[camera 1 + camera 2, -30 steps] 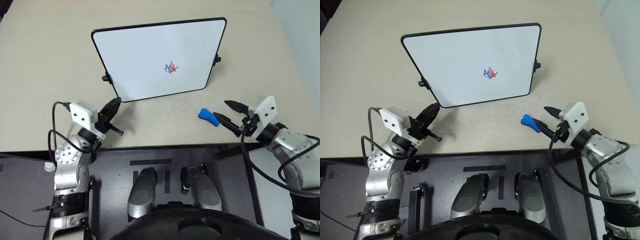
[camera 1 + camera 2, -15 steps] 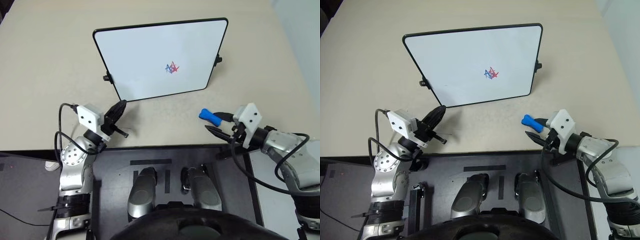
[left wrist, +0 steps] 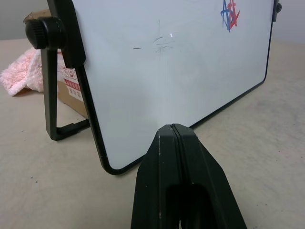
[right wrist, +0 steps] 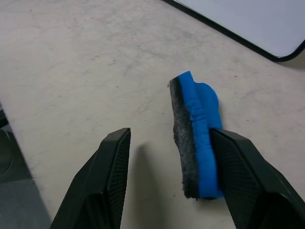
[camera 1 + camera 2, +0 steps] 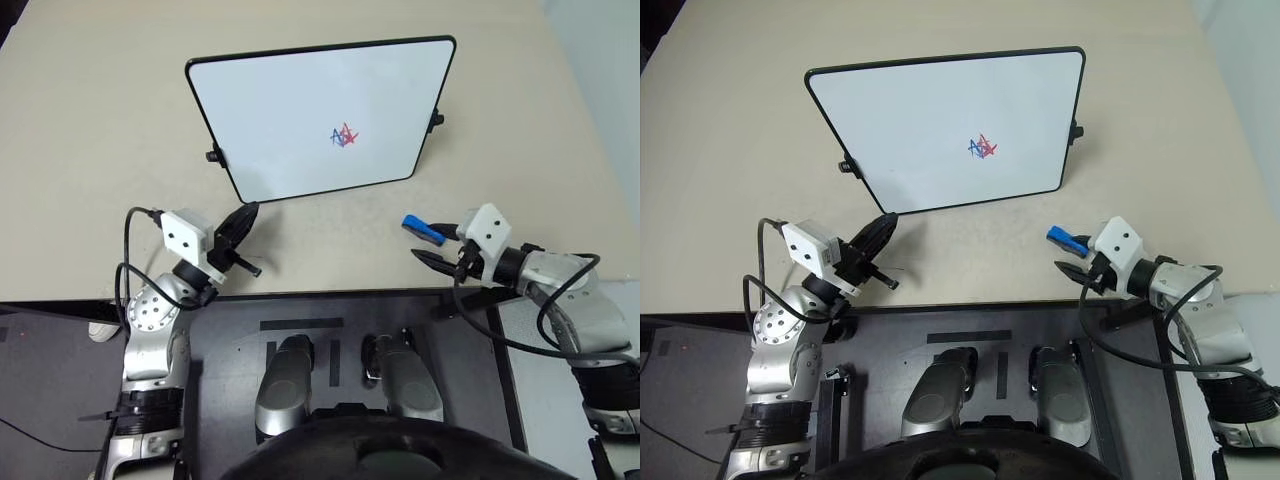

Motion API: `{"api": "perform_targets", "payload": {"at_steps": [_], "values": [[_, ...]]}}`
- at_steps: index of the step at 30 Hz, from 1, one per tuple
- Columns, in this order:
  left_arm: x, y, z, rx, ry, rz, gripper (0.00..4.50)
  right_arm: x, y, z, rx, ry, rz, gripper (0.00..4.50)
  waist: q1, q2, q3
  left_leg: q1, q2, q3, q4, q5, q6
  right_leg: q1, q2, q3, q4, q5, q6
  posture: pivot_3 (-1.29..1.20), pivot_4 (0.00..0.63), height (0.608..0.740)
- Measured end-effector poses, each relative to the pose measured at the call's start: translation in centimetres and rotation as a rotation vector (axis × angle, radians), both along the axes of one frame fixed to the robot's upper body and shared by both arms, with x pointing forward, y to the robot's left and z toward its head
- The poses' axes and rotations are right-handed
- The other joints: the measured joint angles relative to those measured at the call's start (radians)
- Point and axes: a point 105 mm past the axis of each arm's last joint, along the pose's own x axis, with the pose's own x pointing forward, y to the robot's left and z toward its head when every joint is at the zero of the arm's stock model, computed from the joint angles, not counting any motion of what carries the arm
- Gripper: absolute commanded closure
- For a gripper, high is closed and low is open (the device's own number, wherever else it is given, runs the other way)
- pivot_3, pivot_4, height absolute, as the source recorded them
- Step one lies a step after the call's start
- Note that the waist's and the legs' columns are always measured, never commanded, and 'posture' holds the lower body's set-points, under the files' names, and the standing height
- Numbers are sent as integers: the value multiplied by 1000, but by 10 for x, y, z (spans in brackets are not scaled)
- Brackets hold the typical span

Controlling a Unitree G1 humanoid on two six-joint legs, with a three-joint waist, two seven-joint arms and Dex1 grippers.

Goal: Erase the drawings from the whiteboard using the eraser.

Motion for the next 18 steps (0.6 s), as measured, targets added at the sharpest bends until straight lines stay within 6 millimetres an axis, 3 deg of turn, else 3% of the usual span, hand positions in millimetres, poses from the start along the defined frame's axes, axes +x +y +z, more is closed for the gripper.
{"api": "perform_targets", "payload": {"at_steps": [4,7,13,18], "values": [[-1,1,-2,0,5,6,4500,1,0,-1,5,-3,2,1765,0,0,0,0,0,0,0,0,0,0,0,0,0,0,0,0,150,740],[-3,1,-3,0,11,8,4500,1,1,-1,10,-3,2,2297,0,0,0,0,0,0,0,0,0,0,0,0,0,-1,1,0,150,740],[-4,1,-3,-1,11,10,4500,2,1,-1,6,-11,3,4373,0,0,0,1,0,0,0,0,0,2,0,0,0,-1,1,0,150,740],[-3,0,-3,-1,8,8,4500,2,2,-1,3,-21,3,4483,-1,0,0,1,0,0,0,0,0,2,0,0,0,-1,1,0,150,740]]}}
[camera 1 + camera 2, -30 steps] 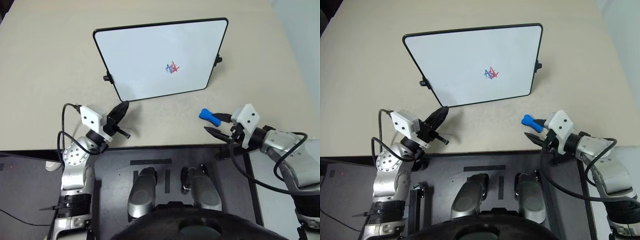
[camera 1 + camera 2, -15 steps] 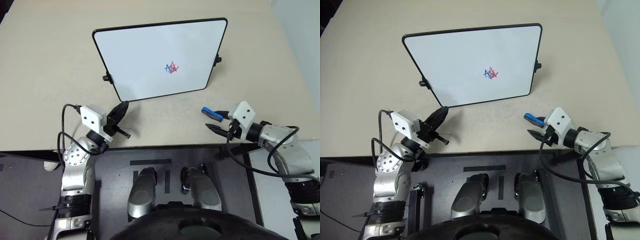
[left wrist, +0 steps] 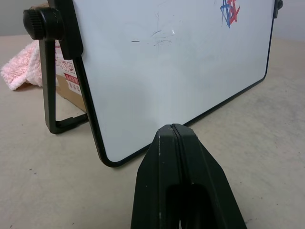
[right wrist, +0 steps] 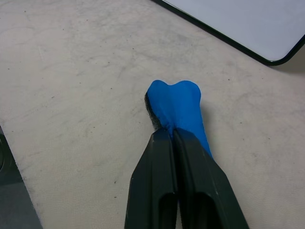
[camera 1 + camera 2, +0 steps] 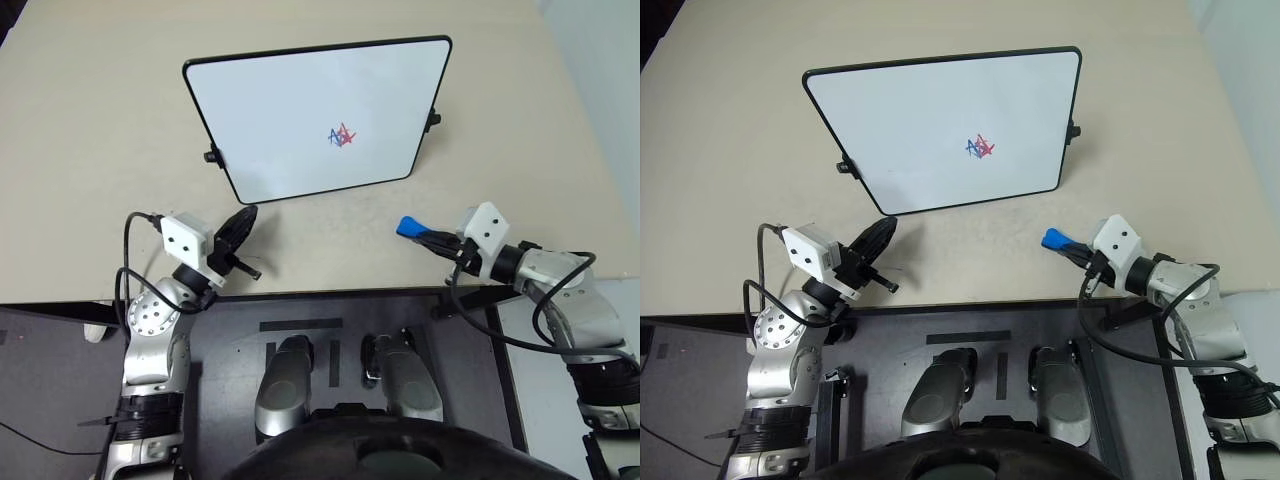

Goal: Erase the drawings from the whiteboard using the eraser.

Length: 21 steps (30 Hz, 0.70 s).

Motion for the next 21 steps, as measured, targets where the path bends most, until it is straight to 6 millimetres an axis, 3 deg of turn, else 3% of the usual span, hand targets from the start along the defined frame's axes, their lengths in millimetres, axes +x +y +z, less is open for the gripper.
{"api": "perform_targets", "payload": {"at_steps": [10,12,16,18,21], "values": [[4,-4,6,-4,-25,-12,4500,2,6,8,9,-38,15,4483,-2,0,0,0,0,0,0,0,1,0,0,0,0,0,0,0,150,740],[4,-4,6,-4,-23,-14,4500,11,20,32,37,-134,52,4483,-9,1,0,0,0,0,0,0,1,-1,0,0,0,0,0,0,150,740],[6,-6,7,-4,-28,-21,4500,23,50,99,43,-447,170,4483,-11,0,0,3,1,-1,-1,-2,7,-1,1,-1,0,4,-4,0,150,740],[6,-6,6,-5,-23,-21,4500,25,65,107,25,-535,229,4483,-8,0,0,3,1,-2,-1,-2,8,-2,0,-1,0,5,-7,0,150,740],[6,-10,5,-11,-20,-35,4500,34,81,94,-38,-598,298,4483,0,0,0,2,1,-2,0,-3,9,-3,-1,-1,0,6,-8,0,150,740]]}}
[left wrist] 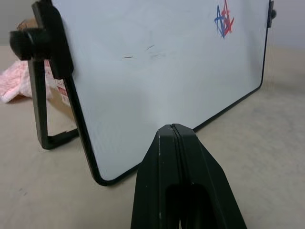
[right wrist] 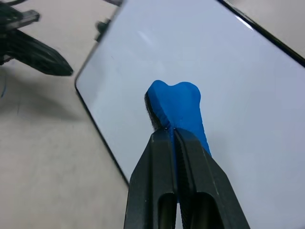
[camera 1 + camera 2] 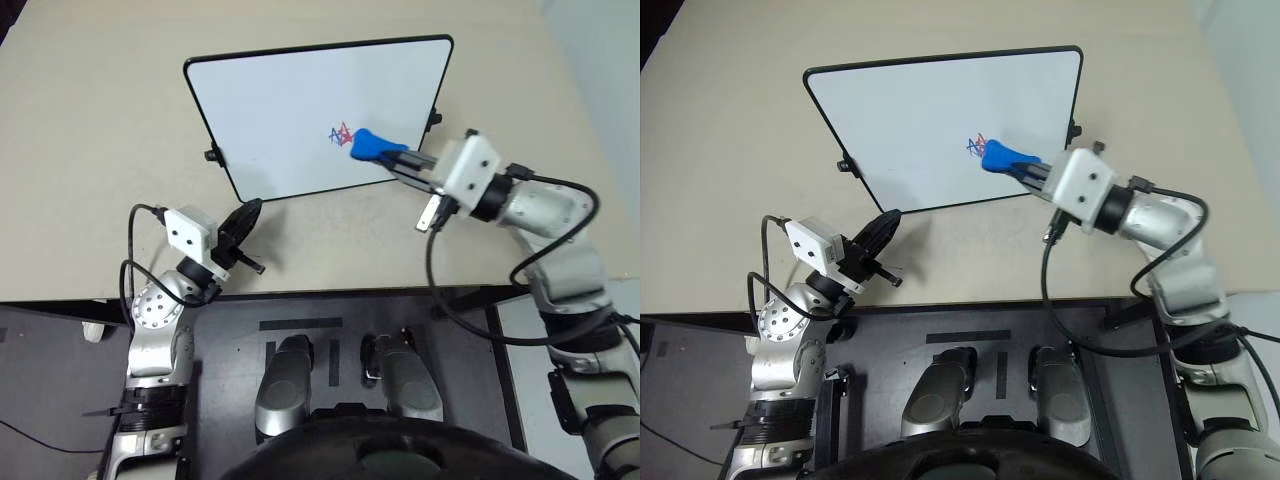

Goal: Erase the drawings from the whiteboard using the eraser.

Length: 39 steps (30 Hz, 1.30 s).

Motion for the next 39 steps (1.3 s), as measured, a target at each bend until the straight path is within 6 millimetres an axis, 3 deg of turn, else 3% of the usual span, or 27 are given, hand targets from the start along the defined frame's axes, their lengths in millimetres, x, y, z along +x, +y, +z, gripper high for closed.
{"api": "perform_targets", "payload": {"at_steps": [9,14,23,28,34,39], "values": [[1,-4,0,-16,-1,6,4500,53,20,-11,-122,-266,-12,4483,1,1,1,-1,5,2,0,-3,-3,-5,0,-3,1,10,-9,0,150,740],[-1,-3,-3,-21,7,15,4500,62,26,-19,-138,-333,3,4483,-2,2,1,1,7,4,0,-9,-17,-6,0,-3,2,12,-12,0,150,740],[-2,-3,-3,-24,5,17,4500,70,23,-53,-181,-275,-16,4483,-5,5,3,1,11,8,0,-7,-17,-6,0,-3,1,22,-18,0,150,740],[-1,-4,-3,-21,-1,13,4500,75,22,-46,-183,-338,-42,4483,-7,8,5,-1,12,9,-3,5,-18,-8,0,-3,1,23,-17,0,150,740],[2,-5,0,-15,-15,6,4500,79,24,-13,-100,-474,-70,4483,-14,9,6,-8,13,10,-3,7,-18,-15,0,-3,1,26,-16,0,150,740],[3,-5,-3,-16,-7,5,4500,79,25,-6,-65,-496,-82,4483,-16,9,6,-9,13,10,-3,7,-18,-16,0,-3,1,27,-17,0,150,740]]}}
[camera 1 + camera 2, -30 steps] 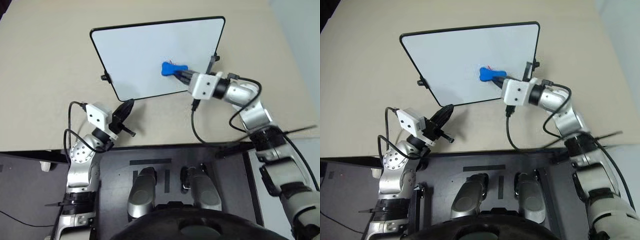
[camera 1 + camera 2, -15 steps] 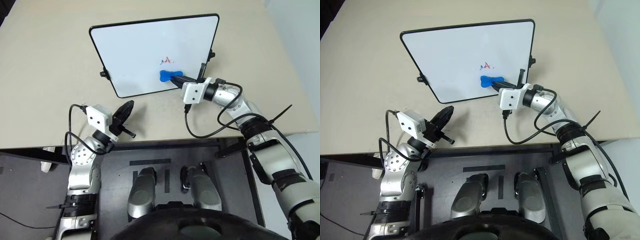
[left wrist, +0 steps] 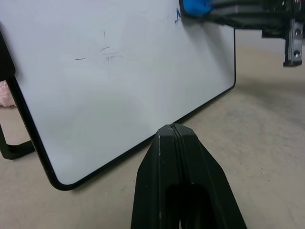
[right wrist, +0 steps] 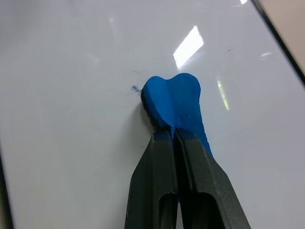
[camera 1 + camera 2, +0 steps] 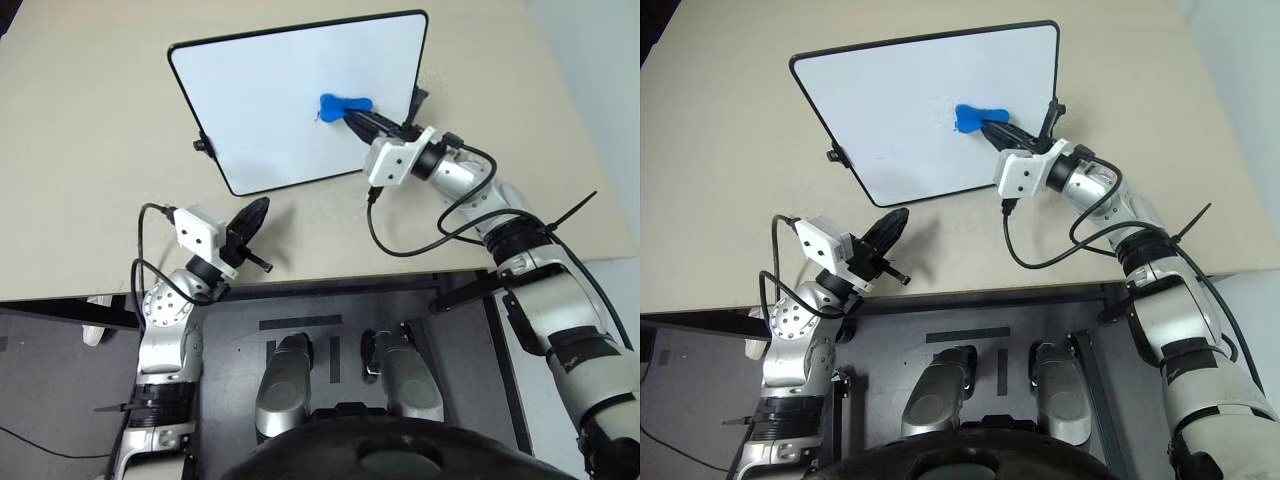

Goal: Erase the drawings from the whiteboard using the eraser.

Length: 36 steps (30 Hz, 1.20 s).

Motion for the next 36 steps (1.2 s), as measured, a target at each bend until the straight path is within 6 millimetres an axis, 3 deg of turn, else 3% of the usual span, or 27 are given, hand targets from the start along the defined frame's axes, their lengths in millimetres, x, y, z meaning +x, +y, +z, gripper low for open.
{"api": "perform_targets", "payload": {"at_steps": [8,19,29,36], "values": [[1,-1,-1,0,0,-11,4500,-2,12,-4,21,43,29,4483,-15,0,0,-3,0,0,0,0,0,-4,0,0,0,0,0,0,150,740],[1,-2,-1,0,-8,-15,4500,-7,27,-32,-51,151,67,4483,-16,0,0,-3,0,0,0,0,0,-4,0,0,0,2,-1,0,150,740],[1,-2,-1,-1,-9,-16,4500,-5,26,-28,-27,119,47,4483,-14,0,0,-6,0,0,0,0,0,-6,0,0,0,2,-1,0,150,740],[2,-3,-2,-2,-7,-20,4500,-4,24,-8,50,49,36,4483,-13,0,0,-8,0,0,0,1,-1,-10,0,0,0,4,-2,0,150,740]]}}
